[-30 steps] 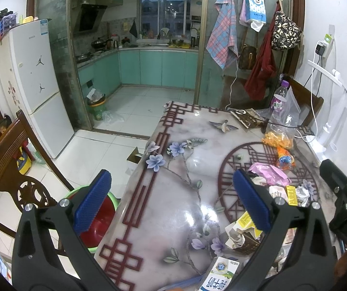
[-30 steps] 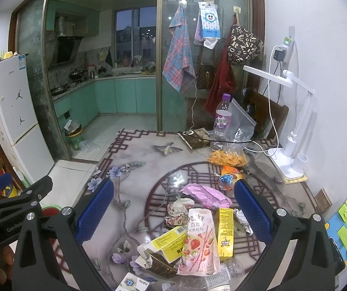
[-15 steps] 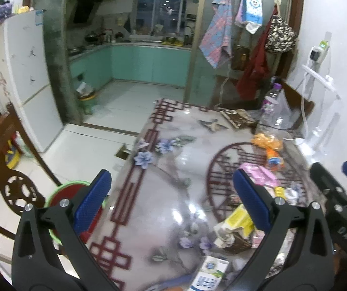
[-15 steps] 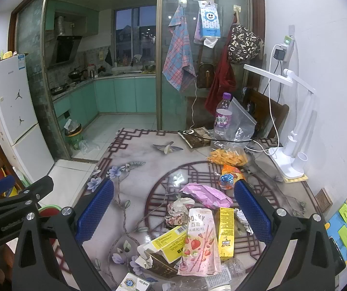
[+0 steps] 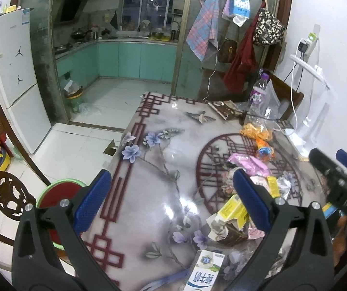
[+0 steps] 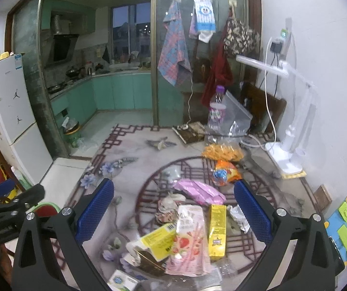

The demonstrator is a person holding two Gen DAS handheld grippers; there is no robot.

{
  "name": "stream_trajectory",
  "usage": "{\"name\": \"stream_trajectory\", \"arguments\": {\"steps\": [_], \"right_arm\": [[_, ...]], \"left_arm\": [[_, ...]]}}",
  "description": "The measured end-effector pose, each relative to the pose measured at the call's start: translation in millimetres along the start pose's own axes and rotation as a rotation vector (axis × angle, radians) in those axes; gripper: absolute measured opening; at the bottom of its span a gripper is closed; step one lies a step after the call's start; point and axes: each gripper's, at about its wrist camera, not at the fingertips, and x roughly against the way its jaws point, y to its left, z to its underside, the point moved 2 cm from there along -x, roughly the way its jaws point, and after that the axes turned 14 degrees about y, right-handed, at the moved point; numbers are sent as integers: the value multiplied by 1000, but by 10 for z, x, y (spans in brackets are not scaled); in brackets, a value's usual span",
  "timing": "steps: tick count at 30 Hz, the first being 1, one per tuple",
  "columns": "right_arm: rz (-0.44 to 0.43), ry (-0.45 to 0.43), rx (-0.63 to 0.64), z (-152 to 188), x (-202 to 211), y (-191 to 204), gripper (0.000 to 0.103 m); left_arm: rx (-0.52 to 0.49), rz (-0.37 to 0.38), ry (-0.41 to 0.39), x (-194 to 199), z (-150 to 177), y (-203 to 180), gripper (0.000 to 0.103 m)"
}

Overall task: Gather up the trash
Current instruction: 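Grasp the white milk carton with the left gripper while the right grasps the Pocky box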

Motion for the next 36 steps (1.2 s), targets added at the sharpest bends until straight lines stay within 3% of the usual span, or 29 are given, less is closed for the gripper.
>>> {"name": "stream_trajectory", "arguments": {"steps": [2,7,9,11,16,20,23,26,31,36], "right_arm": [[1,44,-10,58,-118,-160,96],[11,137,-51,248,-328,-460,96],[20,157,-53,277,-355,-519,96],[16,179,-43,345,-377,-551,96],[-10,256,-8,524,-554,-576,96],[-40,352,-27,655,-841,-600,96],[-71,415,-35,727,-1073,-574,95],[-75,451,-44,725,-1250,-570,93],[-99,518,-69,715,-1553,-552,92],[-71,574,-25,780,-1797,-438,78]], "left_arm": [[-57,10,41,-159,87,-68,99],[-286,137,310,-715,599,-374,97],[-319,140,409,-944,850,-463,84],[-325,148,498,-1156,1038,-486,76],[-350,153,594,-1361,1310,-541,76],[-381,145,605,-1410,1413,-665,75],[-369,141,646,-1545,1507,-616,52],[-351,138,632,-1515,1486,-588,51],[-265,118,501,-1228,1199,-407,51],[-208,103,380,-901,881,-265,51]]}}
